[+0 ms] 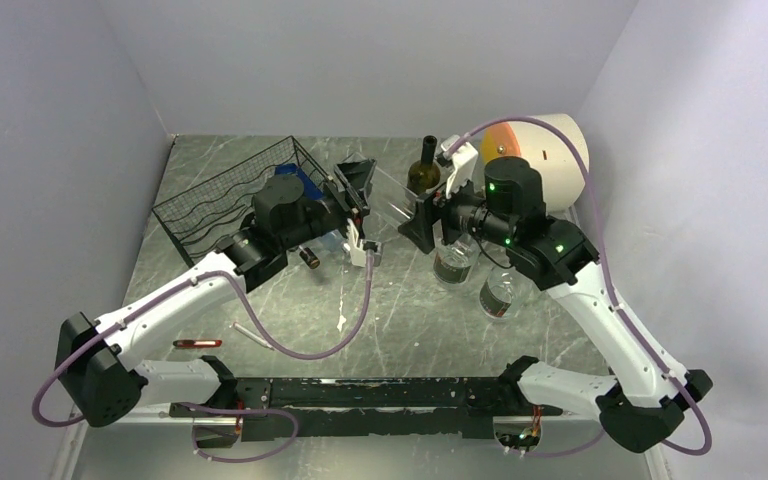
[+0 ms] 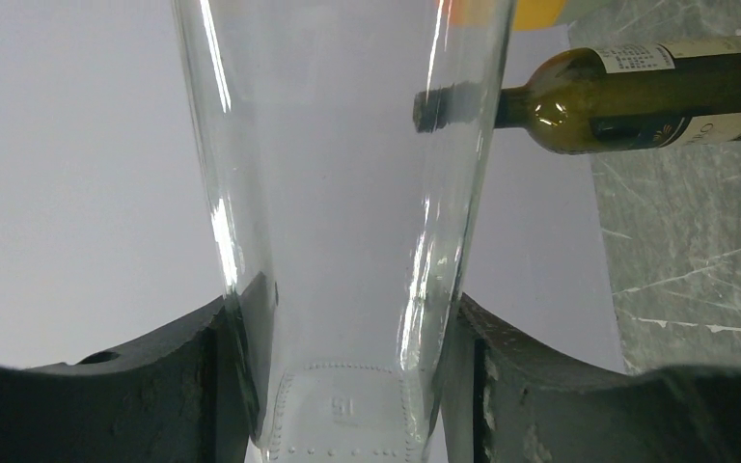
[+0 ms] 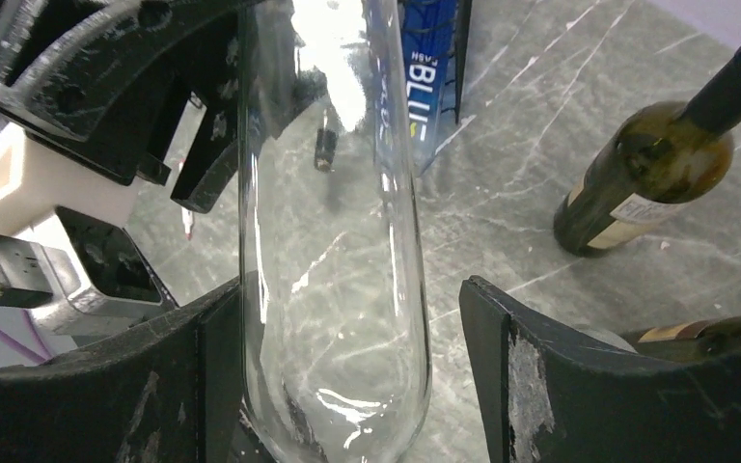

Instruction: Put the wine bottle on the wine rack

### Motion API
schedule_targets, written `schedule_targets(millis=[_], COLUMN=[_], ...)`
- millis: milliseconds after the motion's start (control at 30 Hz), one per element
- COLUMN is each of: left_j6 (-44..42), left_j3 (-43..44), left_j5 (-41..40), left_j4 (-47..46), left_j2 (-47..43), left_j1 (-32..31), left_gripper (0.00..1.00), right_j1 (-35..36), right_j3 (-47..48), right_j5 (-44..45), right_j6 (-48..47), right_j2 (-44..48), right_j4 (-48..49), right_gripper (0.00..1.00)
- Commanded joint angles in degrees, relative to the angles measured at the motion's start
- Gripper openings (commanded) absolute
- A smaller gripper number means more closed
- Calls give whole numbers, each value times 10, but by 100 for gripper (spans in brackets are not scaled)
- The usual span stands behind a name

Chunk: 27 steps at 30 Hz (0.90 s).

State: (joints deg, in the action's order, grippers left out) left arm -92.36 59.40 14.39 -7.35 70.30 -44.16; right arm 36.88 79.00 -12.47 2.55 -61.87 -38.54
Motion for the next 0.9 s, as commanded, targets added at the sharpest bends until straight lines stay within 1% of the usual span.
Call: schedule_targets(millis=[0, 133, 233, 300, 333, 367, 400, 433, 467, 500, 533, 567, 633, 700, 867], left_j6=[-1, 9, 14, 24, 32, 41, 52, 63, 78, 105, 136, 170, 231, 286, 439], left_j3=[8, 12, 20, 25, 29, 30, 31, 33, 35, 38, 42, 46, 50, 39, -35], left_j5=[16, 22, 15, 11, 10, 8, 7, 8, 14, 27, 43, 62, 80, 82, 72], left_j4=[-57, -56, -51, -48, -47, -45, -41, -37, -31, -30, -33, -37, -46, -74, -200], left_j2=[-3, -1, 5, 8, 9, 10, 10, 9, 7, 8, 8, 10, 12, 11, -19], left_j1=[-6, -9, -15, -17, -17, -19, -19, -20, -21, -24, -27, -30, -37, -41, -42], left_gripper=[7, 7, 7, 7, 7, 9, 22, 42, 65, 76, 91, 100, 99, 99, 99], right_j1=[0, 0, -1, 0, 0, 0, 0, 0, 0, 0, 0, 0, 0, 1, 0], right_j3=[-17, -23, -24, -22, -20, -18, -16, -16, -16, -17, -19, -20, -14, -9, -17], right_j5=[-17, -35, -47, -44, -37, -26, -11, 4, 18, 38, 49, 63, 89, 120, 143], right_j6=[2, 4, 8, 12, 14, 18, 22, 28, 33, 42, 48, 54, 64, 74, 88], right_j2=[-4, -8, -13, -20, -22, -24, -25, -24, -23, -21, -18, -16, -13, -11, -5], right_j4=[-7, 2, 5, 1, 0, -1, -1, 3, 8, 19, 30, 40, 50, 57, 74], right_gripper=[75, 61, 47, 31, 18, 10, 4, 0, 0, 0, 0, 0, 0, 0, 0])
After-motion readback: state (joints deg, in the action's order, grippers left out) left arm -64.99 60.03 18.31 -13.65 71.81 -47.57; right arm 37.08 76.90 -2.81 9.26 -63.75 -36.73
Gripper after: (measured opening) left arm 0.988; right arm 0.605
